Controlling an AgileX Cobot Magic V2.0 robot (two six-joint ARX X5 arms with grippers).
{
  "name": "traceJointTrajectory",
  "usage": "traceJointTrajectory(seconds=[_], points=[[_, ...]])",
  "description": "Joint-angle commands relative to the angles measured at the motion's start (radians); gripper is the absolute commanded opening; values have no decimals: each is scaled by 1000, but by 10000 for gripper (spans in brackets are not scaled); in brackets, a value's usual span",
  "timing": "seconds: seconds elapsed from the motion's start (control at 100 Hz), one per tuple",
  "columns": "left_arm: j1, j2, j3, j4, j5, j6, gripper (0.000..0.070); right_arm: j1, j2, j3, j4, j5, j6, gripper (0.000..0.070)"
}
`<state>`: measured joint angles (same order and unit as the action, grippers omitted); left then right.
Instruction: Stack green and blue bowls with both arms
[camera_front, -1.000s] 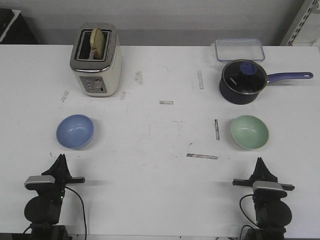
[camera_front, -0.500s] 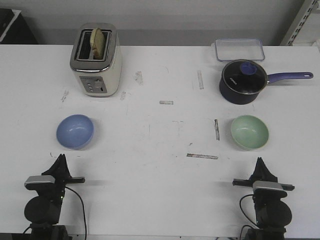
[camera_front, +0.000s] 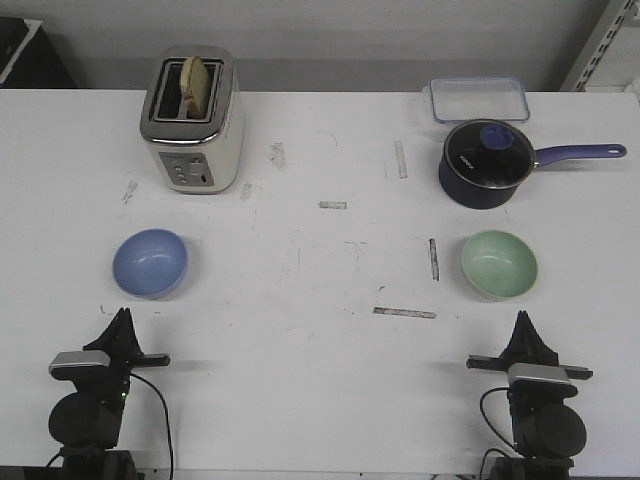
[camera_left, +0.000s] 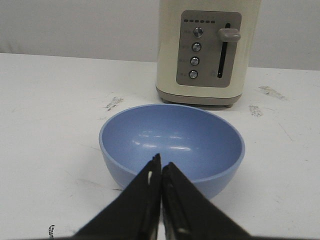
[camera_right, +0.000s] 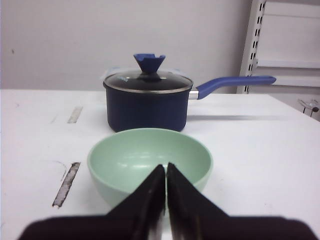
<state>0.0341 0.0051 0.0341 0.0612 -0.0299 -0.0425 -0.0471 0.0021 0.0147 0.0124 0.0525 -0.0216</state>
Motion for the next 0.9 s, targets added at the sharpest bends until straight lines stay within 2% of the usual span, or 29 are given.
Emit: traceJointTrajectory(seconds=[0.0, 0.22, 0.4, 0.58, 0.66, 0.89], points=[[0, -2, -21, 20, -3, 4, 1, -2, -1, -2, 14, 0, 3, 0], [0, -2, -21, 20, -3, 0, 1, -2, -1, 45, 98, 5, 10, 0], [0, -2, -21, 19, -3, 0, 1, -2, 56, 279, 11, 29, 10, 0], [0, -2, -21, 18, -3, 0, 1, -2, 272, 573, -92, 19, -2, 21], [0, -2, -21, 18, -3, 0, 1, -2, 389, 701, -170, -3, 0, 49], [0, -2, -21, 16, -3, 1, 1, -3, 732, 1036, -460, -87, 2, 222]])
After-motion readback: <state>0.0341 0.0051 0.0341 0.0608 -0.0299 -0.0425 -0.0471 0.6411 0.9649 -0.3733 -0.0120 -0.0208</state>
